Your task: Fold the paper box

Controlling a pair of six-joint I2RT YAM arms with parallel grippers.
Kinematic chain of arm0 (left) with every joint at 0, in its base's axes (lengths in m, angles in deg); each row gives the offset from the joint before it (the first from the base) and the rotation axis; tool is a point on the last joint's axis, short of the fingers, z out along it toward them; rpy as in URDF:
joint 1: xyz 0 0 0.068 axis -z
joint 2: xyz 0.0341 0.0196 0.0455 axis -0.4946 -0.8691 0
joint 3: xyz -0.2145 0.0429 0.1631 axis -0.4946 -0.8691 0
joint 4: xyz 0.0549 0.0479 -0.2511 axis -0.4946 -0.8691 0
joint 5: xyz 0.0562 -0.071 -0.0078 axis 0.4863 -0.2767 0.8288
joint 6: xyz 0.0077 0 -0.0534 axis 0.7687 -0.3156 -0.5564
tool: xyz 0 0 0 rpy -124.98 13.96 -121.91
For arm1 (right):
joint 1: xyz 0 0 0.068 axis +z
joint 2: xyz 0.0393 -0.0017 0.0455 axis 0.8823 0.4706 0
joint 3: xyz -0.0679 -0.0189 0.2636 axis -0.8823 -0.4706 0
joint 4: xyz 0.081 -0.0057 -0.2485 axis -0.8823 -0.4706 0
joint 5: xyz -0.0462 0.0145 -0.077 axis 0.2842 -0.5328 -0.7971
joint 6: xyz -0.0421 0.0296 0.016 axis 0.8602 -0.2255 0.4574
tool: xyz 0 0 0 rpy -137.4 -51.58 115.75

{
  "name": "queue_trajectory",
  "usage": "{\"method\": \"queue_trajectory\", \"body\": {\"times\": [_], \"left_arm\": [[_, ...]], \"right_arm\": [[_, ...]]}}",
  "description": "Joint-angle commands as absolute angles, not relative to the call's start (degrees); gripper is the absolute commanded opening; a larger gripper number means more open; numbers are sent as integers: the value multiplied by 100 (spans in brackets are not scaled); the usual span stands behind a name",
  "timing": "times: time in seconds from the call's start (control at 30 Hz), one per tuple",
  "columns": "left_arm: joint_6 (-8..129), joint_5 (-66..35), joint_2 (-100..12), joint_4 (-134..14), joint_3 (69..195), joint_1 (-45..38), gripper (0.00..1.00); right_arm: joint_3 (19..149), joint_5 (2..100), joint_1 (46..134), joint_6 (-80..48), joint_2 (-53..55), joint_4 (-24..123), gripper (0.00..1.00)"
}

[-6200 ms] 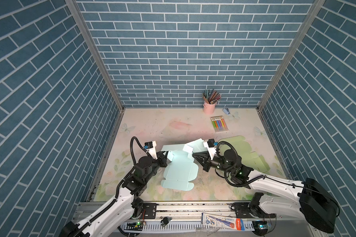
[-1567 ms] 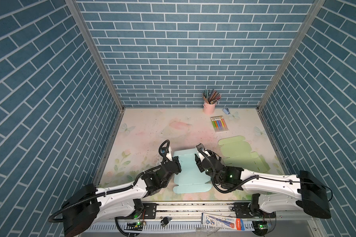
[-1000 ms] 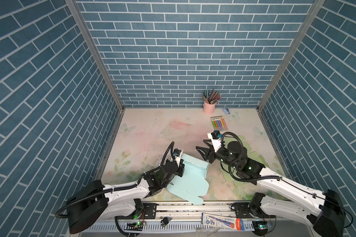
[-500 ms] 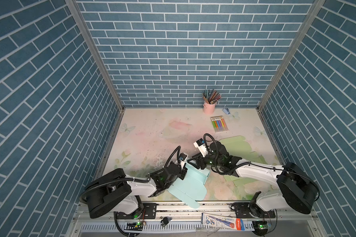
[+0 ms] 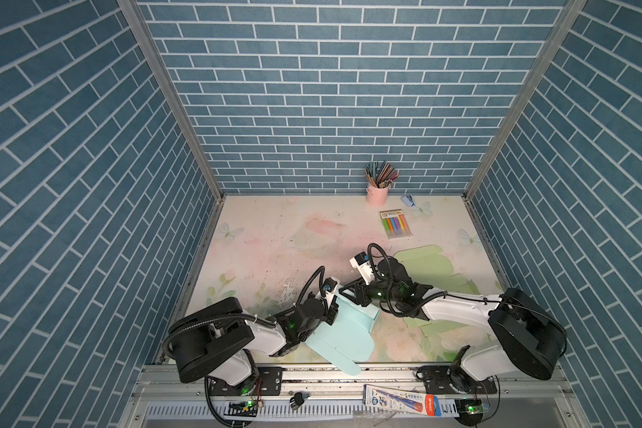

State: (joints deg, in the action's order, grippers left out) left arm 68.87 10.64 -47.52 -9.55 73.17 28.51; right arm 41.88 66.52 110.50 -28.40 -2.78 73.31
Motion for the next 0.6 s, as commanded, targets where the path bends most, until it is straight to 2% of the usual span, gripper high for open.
{"method": "queue_trajectory", "body": {"times": [0.0,0.17,0.3,0.43,0.57], "left_arm": [[6866,1244,-4870,-1119,7168,2951,17],[6793,1340,-4912,-1084,7149,3080,20],[6793,1478,-5074,-981,7213,3076,14],[6809,1595,-5297,-974,7415,3083,1],[6725,1546,-5418,-785,7422,3073,0]], "right_arm": [[4063,6651,11028,-3030,-309,7251,36],[4044,6612,11039,-3008,-379,7189,35],[4001,6590,11061,-3067,-389,7209,33],[3894,6613,11105,-3237,-481,7277,32],[3625,6931,11134,-3704,-691,7668,32]]}}
